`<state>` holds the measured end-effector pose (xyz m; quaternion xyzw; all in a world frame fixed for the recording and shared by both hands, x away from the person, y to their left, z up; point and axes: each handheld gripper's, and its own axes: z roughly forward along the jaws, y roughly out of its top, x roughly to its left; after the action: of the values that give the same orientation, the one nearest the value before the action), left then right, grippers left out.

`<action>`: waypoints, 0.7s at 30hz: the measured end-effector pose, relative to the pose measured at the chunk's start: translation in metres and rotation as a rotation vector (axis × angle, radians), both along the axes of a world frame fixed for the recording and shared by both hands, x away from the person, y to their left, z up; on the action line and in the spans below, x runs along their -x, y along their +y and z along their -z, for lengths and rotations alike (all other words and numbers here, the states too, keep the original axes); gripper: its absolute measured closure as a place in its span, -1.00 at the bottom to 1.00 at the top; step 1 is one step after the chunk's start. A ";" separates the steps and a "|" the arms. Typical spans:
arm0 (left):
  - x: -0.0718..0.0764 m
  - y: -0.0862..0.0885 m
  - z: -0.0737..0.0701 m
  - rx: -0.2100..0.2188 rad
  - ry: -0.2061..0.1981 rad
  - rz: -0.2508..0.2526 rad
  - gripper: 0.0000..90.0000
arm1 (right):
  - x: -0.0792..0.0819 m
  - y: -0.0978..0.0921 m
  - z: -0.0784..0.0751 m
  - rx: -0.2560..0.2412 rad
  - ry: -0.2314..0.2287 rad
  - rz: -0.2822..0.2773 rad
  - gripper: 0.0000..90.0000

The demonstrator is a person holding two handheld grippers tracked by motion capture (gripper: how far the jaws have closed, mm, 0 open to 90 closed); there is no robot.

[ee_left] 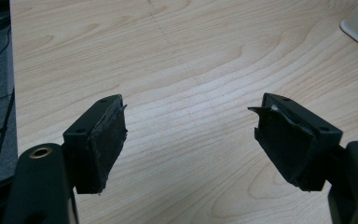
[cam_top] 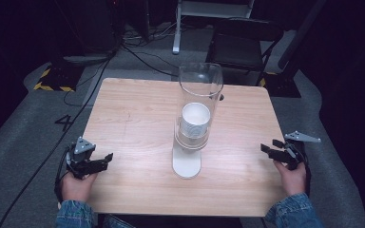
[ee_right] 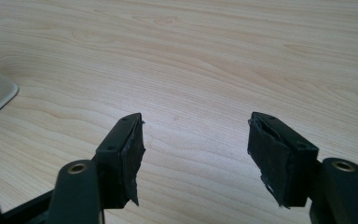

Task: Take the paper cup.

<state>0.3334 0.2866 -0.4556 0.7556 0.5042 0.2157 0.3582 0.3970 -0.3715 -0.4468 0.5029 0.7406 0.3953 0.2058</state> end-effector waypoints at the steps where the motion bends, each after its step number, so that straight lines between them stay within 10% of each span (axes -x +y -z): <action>1: 0.000 0.001 0.000 0.006 -0.004 -0.004 -0.46 | 0.000 0.000 0.000 0.003 -0.003 -0.006 -0.20; 21: 0.001 0.004 0.007 0.034 -0.001 -0.038 -0.55 | 0.001 0.026 -0.008 -0.022 -0.016 -0.071 -0.22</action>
<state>0.3322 0.2910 -0.4623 0.7396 0.5216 0.2144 0.3673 0.3964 -0.3451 -0.4393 0.4752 0.7519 0.4146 0.1920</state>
